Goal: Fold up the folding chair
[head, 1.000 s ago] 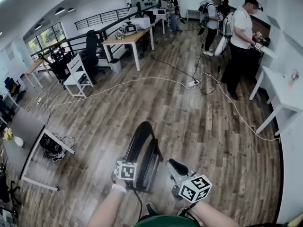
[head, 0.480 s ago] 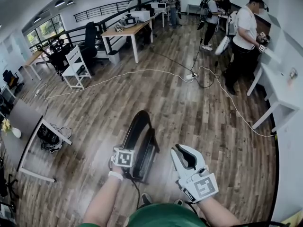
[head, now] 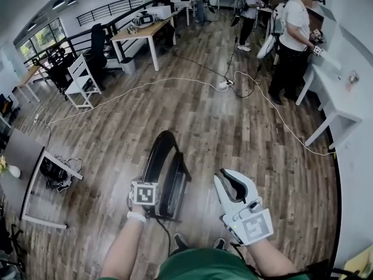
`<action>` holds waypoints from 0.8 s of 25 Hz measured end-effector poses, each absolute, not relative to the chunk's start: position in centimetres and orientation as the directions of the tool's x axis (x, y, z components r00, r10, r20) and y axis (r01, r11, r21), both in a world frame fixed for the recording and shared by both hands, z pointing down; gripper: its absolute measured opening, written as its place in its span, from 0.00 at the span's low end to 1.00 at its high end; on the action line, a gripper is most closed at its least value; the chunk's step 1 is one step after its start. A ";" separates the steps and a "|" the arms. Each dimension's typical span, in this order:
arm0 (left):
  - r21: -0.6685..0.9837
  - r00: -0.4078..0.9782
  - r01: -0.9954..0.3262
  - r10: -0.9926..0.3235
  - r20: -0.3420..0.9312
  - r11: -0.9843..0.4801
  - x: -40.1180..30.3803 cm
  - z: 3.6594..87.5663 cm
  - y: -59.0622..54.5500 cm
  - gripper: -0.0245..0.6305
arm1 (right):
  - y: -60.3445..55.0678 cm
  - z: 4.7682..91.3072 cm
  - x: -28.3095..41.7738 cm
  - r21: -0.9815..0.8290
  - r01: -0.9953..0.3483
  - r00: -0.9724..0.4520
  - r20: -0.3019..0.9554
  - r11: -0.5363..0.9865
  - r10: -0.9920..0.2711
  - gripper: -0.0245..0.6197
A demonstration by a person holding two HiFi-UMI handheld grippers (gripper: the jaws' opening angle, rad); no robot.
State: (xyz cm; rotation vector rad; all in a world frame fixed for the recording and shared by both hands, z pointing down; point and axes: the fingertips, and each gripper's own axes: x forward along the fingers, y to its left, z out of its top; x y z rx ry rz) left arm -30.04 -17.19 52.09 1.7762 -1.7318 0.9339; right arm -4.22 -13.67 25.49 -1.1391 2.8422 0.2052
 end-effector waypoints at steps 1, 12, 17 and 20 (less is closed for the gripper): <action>-0.118 -0.037 -0.990 -0.658 0.752 -0.079 -30.1 52.1 -17.2 0.26 | -13.7 25.5 -4.1 0.096 -0.696 -0.718 -0.115 0.712 -0.686 0.13; -0.133 -0.051 -0.988 -0.659 0.751 -0.074 -30.5 52.4 -17.5 0.26 | -13.7 25.4 -3.6 0.081 -0.697 -0.716 -0.129 0.712 -0.686 0.07; -0.136 -0.056 -0.988 -0.655 0.753 -0.072 -30.5 52.2 -17.3 0.26 | -13.7 25.0 -3.5 0.073 -0.693 -0.719 -0.138 0.717 -0.681 0.06; -0.140 -0.059 -0.987 -0.655 0.753 -0.072 -30.6 52.0 -17.5 0.26 | -13.9 24.7 -3.4 0.068 -0.690 -0.721 -0.142 0.720 -0.678 0.06</action>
